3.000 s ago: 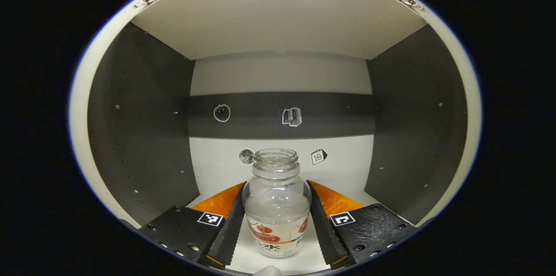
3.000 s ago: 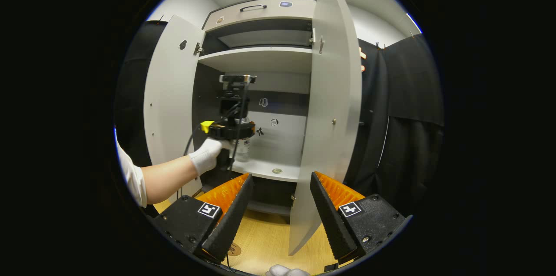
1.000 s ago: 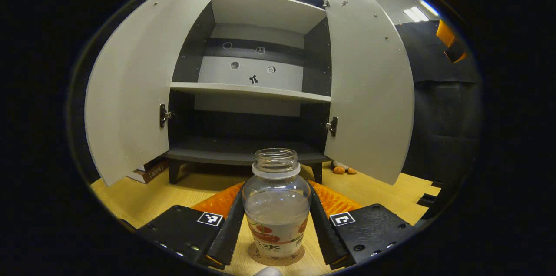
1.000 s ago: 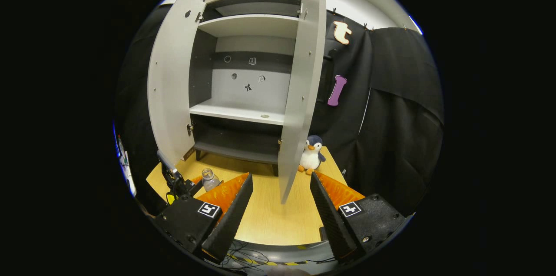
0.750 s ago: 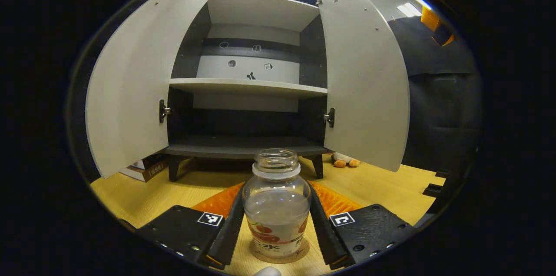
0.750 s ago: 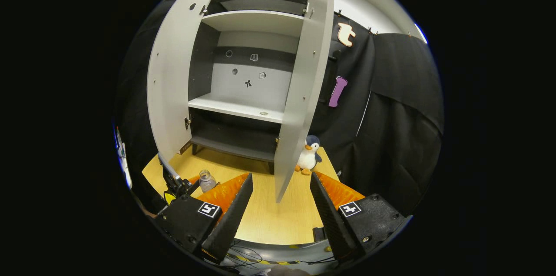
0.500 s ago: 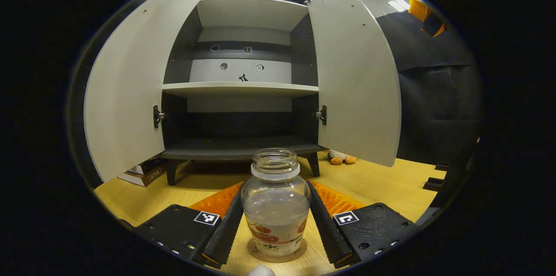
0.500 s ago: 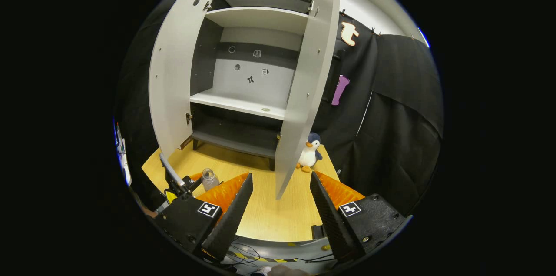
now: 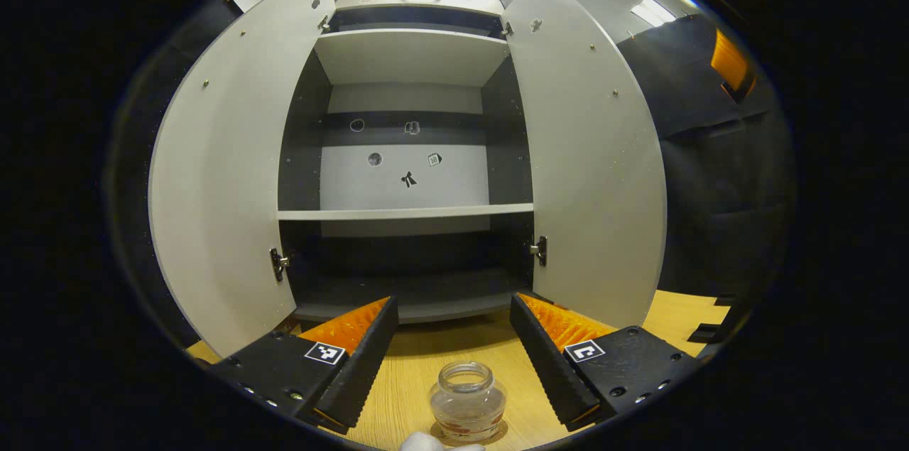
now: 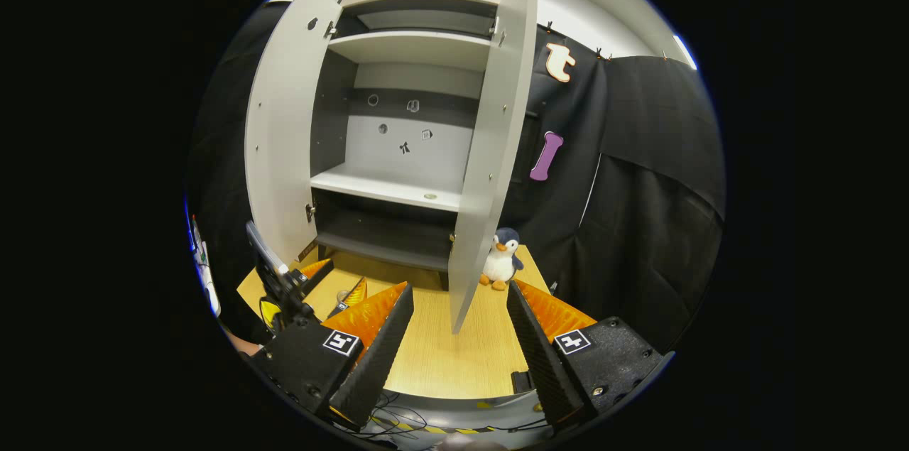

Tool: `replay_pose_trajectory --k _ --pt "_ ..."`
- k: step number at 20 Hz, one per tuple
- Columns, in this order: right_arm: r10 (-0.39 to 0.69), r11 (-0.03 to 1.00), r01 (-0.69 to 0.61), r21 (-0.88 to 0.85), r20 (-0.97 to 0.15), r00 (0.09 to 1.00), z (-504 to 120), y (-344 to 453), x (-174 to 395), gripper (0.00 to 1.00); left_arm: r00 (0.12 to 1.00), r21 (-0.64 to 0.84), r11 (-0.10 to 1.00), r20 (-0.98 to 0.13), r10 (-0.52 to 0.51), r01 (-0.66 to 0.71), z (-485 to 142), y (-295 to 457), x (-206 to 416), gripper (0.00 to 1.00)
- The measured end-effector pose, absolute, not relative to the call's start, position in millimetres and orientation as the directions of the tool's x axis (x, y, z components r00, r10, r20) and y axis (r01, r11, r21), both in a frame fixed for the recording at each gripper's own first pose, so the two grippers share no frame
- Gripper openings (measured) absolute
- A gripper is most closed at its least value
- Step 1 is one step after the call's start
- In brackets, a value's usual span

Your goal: Grasp the bottle in the cabinet with the left hand and place it on the coaster, then close the right door with the right hand and the left door with the left hand.

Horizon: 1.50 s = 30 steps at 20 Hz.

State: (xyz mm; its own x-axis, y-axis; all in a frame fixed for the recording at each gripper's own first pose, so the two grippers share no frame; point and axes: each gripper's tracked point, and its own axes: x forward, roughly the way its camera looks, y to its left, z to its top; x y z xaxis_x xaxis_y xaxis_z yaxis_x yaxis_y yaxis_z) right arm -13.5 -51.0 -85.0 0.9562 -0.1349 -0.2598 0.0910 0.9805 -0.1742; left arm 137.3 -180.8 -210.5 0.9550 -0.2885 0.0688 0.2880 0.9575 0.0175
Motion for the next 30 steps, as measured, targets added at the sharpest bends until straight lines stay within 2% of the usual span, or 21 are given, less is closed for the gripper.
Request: replay_pose_trajectory --k 7,12,17,22,30 --pt "-0.104 0.991 0.088 -0.105 -0.158 0.982 -58.0 -32.6 -14.4 0.82 0.949 -0.066 0.952 0.117 -0.291 0.3 -99.6 -147.2 111.4 0.96" --pt "-0.098 0.993 0.093 -0.078 -0.07 0.993 -37.3 -28.0 -16.8 0.82 0.967 -0.053 0.971 0.124 -0.224 0.232 -49.1 -95.6 91.3 0.96" --pt "-0.112 0.993 0.111 -0.042 -0.039 0.993 -32.2 -41.0 -16.2 0.82 0.982 -0.014 0.988 0.107 -0.154 0.156 -30.2 -44.7 59.5 0.95" --pt "-0.146 0.989 0.145 -0.034 -0.034 0.989 -25.0 -76.3 -4.3 0.82 0.995 0.001 0.996 0.039 -0.087 0.087 -44.3 -7.0 23.6 0.96" --pt "-0.197 0.98 0.197 0.003 0.02 0.98 15.8 -164.6 51.9 0.82 0.996 0.028 0.996 0.021 -0.086 0.086 -32.6 -25.7 6.4 0.96"
